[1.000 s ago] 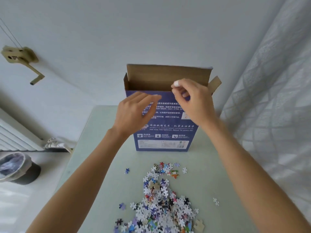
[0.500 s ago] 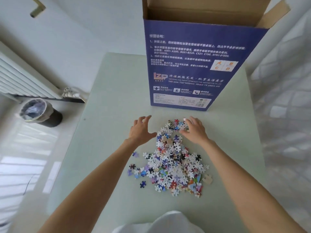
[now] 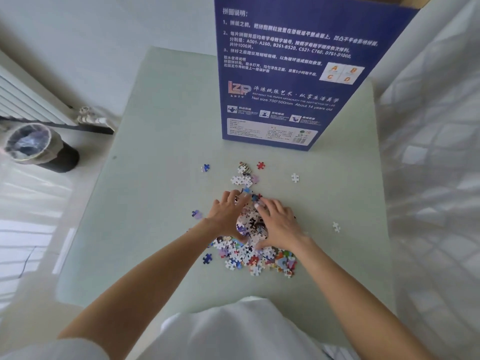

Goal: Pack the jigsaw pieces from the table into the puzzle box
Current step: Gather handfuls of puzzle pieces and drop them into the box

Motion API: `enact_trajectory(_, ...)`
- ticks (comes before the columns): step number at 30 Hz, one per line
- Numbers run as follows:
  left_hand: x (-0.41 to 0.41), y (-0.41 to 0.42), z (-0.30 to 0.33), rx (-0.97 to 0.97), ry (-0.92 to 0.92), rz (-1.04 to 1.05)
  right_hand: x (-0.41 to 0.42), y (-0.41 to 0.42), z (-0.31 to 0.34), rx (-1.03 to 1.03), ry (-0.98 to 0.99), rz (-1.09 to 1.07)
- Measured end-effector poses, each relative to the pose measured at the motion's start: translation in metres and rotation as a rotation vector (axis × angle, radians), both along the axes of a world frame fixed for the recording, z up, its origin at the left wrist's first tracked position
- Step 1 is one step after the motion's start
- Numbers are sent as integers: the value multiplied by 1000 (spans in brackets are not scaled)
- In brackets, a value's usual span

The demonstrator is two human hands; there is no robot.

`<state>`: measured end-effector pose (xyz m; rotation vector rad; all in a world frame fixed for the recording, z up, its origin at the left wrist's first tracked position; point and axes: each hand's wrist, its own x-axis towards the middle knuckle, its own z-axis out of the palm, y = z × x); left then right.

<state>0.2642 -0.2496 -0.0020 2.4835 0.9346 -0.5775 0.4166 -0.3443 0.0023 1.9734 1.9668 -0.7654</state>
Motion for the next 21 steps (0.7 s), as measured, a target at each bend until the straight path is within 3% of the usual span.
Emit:
enact_trajectory(12,-14,-14,6,-61,-232,192,-1,-12,5,121,246,-323)
enact_trajectory(21,-16,-10,11,81,-387,189,12,-17,22,223,280,-436)
